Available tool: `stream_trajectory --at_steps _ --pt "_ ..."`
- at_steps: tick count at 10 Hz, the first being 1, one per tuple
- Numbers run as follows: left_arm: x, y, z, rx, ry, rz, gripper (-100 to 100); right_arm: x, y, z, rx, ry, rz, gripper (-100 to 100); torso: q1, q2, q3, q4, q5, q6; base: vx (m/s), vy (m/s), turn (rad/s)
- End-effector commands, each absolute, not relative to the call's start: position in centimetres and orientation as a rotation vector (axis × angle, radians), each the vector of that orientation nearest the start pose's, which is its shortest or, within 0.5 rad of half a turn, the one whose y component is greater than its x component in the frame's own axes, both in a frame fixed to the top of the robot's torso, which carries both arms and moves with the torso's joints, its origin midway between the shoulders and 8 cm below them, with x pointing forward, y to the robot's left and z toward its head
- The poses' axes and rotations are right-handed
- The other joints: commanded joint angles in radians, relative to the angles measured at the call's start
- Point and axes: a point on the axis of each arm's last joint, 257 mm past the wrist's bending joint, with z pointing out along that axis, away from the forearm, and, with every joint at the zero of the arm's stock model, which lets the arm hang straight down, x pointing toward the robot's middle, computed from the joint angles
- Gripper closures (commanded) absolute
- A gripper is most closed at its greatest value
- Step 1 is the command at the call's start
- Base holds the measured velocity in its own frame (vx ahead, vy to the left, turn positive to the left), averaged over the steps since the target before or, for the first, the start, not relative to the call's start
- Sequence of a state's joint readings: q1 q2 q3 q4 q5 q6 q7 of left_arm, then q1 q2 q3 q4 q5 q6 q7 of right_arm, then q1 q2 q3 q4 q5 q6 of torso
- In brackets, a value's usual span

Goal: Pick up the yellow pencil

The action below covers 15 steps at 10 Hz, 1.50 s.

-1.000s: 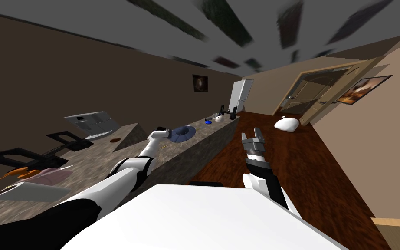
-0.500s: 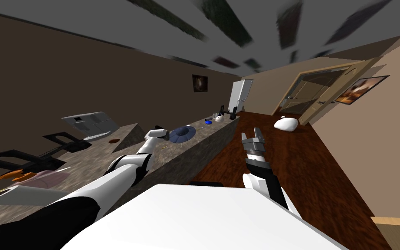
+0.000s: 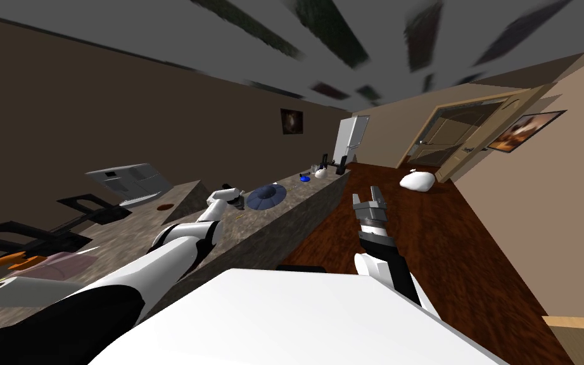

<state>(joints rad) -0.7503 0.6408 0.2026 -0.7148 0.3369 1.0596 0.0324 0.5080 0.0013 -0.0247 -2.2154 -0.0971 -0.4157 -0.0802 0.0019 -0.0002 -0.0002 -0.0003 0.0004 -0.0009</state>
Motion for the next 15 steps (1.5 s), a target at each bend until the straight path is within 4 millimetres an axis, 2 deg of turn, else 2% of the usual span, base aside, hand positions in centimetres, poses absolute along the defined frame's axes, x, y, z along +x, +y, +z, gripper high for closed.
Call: stream_trajectory --at_steps 1,2,4,5,6,7,8,11,13,15 --pt "55.0 52.2 -29.1 -2.229 1.478 -0.353 -100 36.4 -30.6 -2.4 0.879 0.623 1.369 0 0.000 0.000 0.000 0.000 0.000 0.000 0.015 0.027 -0.013" --pt "54.1 52.7 -29.0 -2.292 1.455 -0.345 -100 36.4 -30.6 -2.4 0.879 0.623 1.369 0 0.000 0.000 0.000 0.000 0.000 0.000 0.021 0.036 -0.015" --pt "53.1 52.6 -30.0 -2.327 1.462 -0.317 -100 36.4 -30.6 -2.4 0.879 0.623 1.369 0 0.001 0.000 0.000 0.000 0.000 0.000 0.013 0.025 -0.002" --pt "51.6 52.8 -30.5 -2.412 1.444 -0.292 -100 36.4 -30.6 -2.4 0.879 0.623 1.369 0 0.000 0.000 0.000 0.000 0.000 0.000 0.009 0.024 -0.011" --pt "51.4 52.8 -30.8 -2.421 1.445 -0.284 -100 36.4 -30.6 -2.4 0.879 0.623 1.369 0 0.000 0.000 0.000 0.000 0.000 0.000 0.013 0.028 -0.011" --pt "49.9 52.8 -31.3 -2.499 1.423 -0.263 -100 36.4 -30.6 -2.4 0.879 0.623 1.369 0 0.000 0.000 0.000 0.000 0.000 0.000 0.021 0.043 -0.020" --pt "50.2 52.7 -30.9 -2.492 1.429 -0.268 -100 36.4 -30.6 -2.4 0.879 0.623 1.369 0 0.001 0.000 0.000 0.000 0.000 0.000 0.017 0.038 -0.006" --pt "48.1 52.5 -32.0 -2.589 1.411 -0.228 -100 36.4 -30.6 -2.4 0.879 0.623 1.369 0 0.000 0.000 0.000 0.000 0.000 0.000 0.013 0.019 -0.005" --pt "45.5 52.0 -32.9 -2.721 1.379 -0.185 -100 36.4 -30.6 -2.4 0.879 0.623 1.369 0 0.000 0.000 0.000 0.000 0.000 0.000 0.026 0.042 -0.013" --pt "45.4 52.0 -32.9 -2.723 1.380 -0.183 -100 36.4 -30.6 -2.4 0.879 0.623 1.369 0 0.001 0.000 0.000 0.000 0.001 0.000 0.006 0.027 -0.008"
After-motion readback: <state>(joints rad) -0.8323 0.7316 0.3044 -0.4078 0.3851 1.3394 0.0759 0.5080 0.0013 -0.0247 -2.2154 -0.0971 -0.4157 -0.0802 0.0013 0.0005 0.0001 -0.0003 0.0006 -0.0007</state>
